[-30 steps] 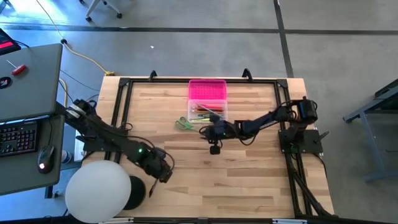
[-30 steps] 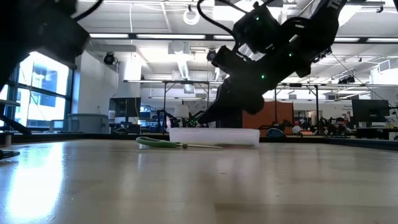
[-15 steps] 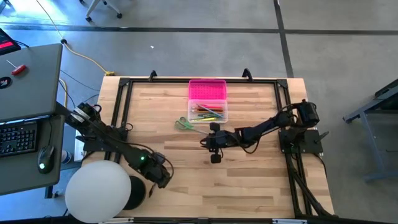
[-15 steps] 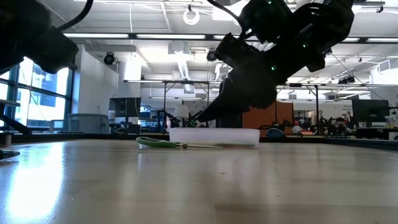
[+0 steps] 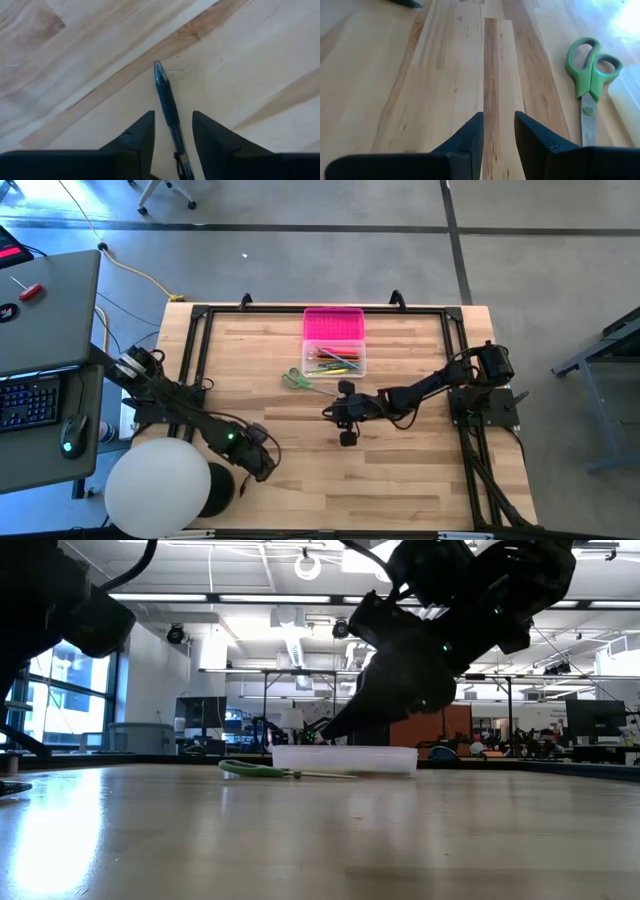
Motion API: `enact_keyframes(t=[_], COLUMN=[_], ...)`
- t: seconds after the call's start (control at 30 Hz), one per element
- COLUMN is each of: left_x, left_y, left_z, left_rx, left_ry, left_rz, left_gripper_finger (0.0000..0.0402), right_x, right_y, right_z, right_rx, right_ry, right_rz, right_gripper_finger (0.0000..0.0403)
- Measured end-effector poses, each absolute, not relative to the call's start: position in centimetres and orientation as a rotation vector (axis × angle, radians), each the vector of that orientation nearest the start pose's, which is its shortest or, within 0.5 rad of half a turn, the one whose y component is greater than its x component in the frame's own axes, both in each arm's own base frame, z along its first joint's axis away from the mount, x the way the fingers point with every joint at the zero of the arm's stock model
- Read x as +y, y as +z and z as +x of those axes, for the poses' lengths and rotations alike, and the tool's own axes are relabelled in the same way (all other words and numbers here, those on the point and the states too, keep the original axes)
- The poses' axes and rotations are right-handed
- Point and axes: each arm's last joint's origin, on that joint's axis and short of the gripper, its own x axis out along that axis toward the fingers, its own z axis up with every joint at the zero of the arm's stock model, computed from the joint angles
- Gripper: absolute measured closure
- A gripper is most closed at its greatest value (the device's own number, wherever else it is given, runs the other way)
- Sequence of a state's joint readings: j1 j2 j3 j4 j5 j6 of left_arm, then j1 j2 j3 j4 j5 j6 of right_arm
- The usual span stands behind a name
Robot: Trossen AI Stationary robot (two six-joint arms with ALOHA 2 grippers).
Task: Pick & place school supplies into a supply box
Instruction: Put the black pen into the supply box
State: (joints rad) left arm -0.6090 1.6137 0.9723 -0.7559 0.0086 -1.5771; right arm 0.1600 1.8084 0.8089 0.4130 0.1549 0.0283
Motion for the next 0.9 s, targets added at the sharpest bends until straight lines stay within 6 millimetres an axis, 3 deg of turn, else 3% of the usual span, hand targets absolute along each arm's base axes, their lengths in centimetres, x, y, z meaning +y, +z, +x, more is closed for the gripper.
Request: enact_keyframes(t=[0.2, 0.4, 0.7, 0.9], left_x=[-16.4, -16.7, -16.4, -14.5], left_y=[15.5, 13.9, 13.8, 14.3], left_z=[23.4, 23.6, 24.1, 25.8], left_rx=[1.415, 1.467, 1.391, 1.361], left_ry=[0.658, 0.695, 0.737, 0.748], left_rz=[-0.841, -0.817, -0.845, -0.873], left_gripper_finger=[0.0240, 0.0272, 0.0366, 0.0365], right_x=[5.1, 5.1, 5.1, 7.0], right_y=[13.2, 13.2, 13.2, 13.3], right_z=[34.1, 34.1, 34.1, 33.8], right_rx=[0.592, 0.593, 0.590, 0.581], right_ry=[-0.003, -0.003, 0.000, 0.044], right_rz=[-0.067, -0.068, -0.050, -0.039], right_gripper_finger=[0.0316, 0.0315, 0.0316, 0.0316])
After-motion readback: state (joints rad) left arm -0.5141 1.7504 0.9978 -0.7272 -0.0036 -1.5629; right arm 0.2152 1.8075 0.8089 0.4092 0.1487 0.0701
